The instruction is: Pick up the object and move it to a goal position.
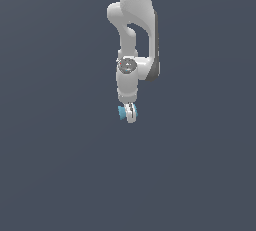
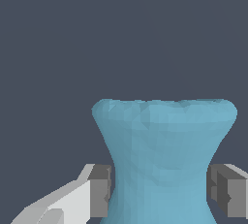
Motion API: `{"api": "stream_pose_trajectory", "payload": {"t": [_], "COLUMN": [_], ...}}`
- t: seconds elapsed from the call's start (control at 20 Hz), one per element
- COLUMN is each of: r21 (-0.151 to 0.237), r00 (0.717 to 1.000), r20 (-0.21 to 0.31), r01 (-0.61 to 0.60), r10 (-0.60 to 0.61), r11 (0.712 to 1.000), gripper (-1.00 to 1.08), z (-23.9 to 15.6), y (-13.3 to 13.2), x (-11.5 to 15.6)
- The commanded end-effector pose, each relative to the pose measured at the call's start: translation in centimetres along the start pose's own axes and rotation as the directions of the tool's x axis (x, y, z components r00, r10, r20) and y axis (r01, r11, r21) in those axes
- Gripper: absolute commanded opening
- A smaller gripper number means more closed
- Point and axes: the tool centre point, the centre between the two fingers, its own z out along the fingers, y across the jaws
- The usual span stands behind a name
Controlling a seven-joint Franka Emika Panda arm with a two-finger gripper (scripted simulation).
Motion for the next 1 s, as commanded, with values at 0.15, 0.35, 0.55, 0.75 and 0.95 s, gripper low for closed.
{"api": "stream_pose_trajectory", "payload": {"t": [0.15, 0.35, 0.55, 0.75, 0.95], "r21": [0.000, 0.000, 0.000, -0.001, -0.001], "r00": [1.000, 1.000, 1.000, 1.000, 1.000], "r20": [0.000, 0.000, 0.000, -0.001, -0.002], "r01": [0.000, 0.000, 0.000, -0.001, -0.001], "r10": [0.000, 0.000, 0.000, 0.001, 0.001], "r11": [1.000, 1.000, 1.000, 1.000, 1.000], "gripper": [-1.00, -1.00, -1.00, -1.00, -1.00], "z": [0.0, -0.3, -1.3, -2.9, -5.2], "y": [0.0, -0.2, -1.0, -2.2, -3.9], "x": [0.0, 0.0, -0.1, -0.1, -0.3]}}
